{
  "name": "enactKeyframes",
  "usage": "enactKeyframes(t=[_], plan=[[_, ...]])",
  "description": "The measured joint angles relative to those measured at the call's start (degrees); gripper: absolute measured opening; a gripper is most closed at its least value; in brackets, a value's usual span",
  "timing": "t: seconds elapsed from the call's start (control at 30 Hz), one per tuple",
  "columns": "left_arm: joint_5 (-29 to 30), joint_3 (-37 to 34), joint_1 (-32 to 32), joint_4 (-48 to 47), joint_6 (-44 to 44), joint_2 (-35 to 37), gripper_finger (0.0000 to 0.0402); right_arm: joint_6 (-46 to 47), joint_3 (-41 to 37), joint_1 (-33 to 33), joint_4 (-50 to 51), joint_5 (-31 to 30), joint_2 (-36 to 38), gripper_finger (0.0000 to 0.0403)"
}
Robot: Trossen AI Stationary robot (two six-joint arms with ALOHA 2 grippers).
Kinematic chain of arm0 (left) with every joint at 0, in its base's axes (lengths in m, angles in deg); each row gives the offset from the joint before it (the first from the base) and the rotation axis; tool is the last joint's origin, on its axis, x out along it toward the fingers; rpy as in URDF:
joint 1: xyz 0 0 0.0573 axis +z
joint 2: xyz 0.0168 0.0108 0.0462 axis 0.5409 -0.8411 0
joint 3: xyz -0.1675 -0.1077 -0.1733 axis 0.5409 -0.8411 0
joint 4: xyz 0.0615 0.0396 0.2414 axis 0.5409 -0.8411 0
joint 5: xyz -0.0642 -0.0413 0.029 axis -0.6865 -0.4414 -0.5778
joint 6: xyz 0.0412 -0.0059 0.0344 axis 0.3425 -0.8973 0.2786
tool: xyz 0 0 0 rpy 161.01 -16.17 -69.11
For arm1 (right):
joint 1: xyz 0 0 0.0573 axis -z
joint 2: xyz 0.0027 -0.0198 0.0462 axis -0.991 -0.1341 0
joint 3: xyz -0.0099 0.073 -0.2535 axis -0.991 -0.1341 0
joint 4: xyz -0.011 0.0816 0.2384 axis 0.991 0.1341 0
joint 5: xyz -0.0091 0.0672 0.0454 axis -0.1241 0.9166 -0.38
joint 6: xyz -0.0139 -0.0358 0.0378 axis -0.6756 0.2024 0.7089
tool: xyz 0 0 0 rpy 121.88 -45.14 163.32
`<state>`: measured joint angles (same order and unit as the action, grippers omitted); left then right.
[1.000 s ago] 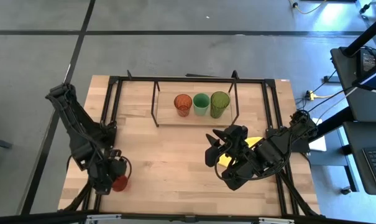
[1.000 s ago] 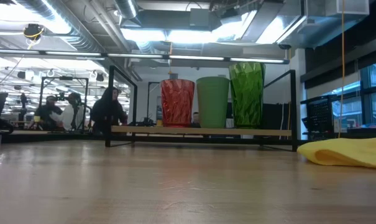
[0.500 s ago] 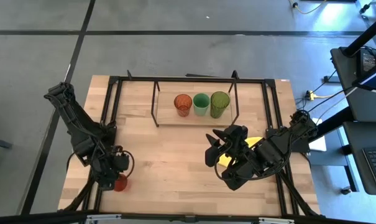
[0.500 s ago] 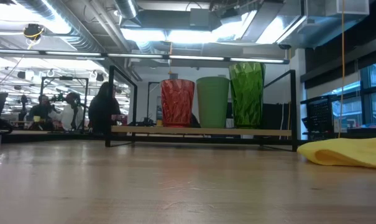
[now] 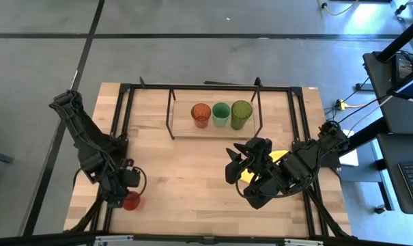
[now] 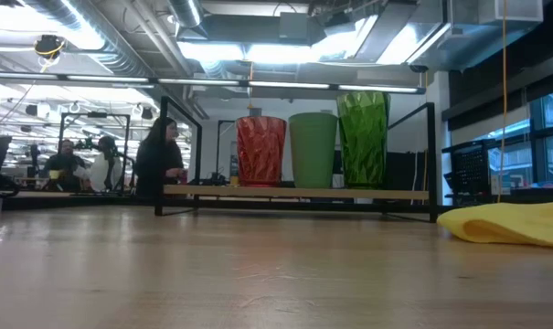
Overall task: Stack small to large cups/mugs on shelf
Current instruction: Put the orange cup on the shelf
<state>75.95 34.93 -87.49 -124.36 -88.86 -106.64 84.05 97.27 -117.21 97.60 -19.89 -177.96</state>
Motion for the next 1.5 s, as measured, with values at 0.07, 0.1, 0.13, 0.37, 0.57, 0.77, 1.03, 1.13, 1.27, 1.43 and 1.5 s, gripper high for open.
enactKeyframes(t=[0.07, 0.1, 0.13, 0.37, 0.57, 0.77, 1.03, 1.13, 1.27, 1.43, 1.5], plan=[[-0.5, -1.2, -0.6, 0.1, -0.4, 0.0, 0.0145, 0.0, 0.0, 0.0, 0.0, 0.0, 0.0, 0.0158], [-0.8, -1.8, -0.9, 0.1, -0.6, 0.0, 0.0145, 0.0, 0.0, 0.0, 0.0, 0.0, 0.0, 0.0158], [-0.9, -2.3, -1.1, 0.1, -1.0, 0.0, 0.0145, 0.0, 0.0, 0.0, 0.0, 0.0, 0.0, 0.0158], [-0.9, -4.9, -1.1, 3.0, -1.5, 0.0, 0.0146, 0.0, 0.0, 0.0, 0.2, 0.0, 0.0, 0.0158], [-0.9, -7.0, -1.1, 6.9, -2.3, 0.0, 0.0146, 0.1, 0.0, 0.0, 0.2, 0.1, 0.0, 0.0158], [-0.9, -8.9, -1.1, 7.5, -3.3, 0.0, 0.0143, 0.1, 0.0, 0.0, 0.0, 0.1, 0.0, 0.0158], [-2.4, -11.0, -1.1, 8.1, -4.6, 0.0, 0.0112, 0.2, 0.0, 0.0, 0.0, 0.1, 0.0, 0.0158], [-2.4, -11.0, -0.7, 8.1, -4.7, 0.0, 0.0075, 0.2, 0.0, 0.0, 0.1, 0.1, 0.0, 0.0158], [-2.4, -11.0, 0.8, 8.1, -4.7, 0.0, 0.0017, 0.2, 0.0, 0.0, 0.3, 0.1, 0.0, 0.0158], [-2.6, -8.9, 4.6, 5.4, -0.1, 0.0, 0.0006, 0.2, 0.0, 0.0, 0.3, 0.1, 0.0, 0.0158], [-2.6, -6.8, 7.3, 1.5, 2.9, 0.0, 0.0004, 0.2, 0.0, 0.0, 0.3, 0.1, 0.0, 0.0158]])
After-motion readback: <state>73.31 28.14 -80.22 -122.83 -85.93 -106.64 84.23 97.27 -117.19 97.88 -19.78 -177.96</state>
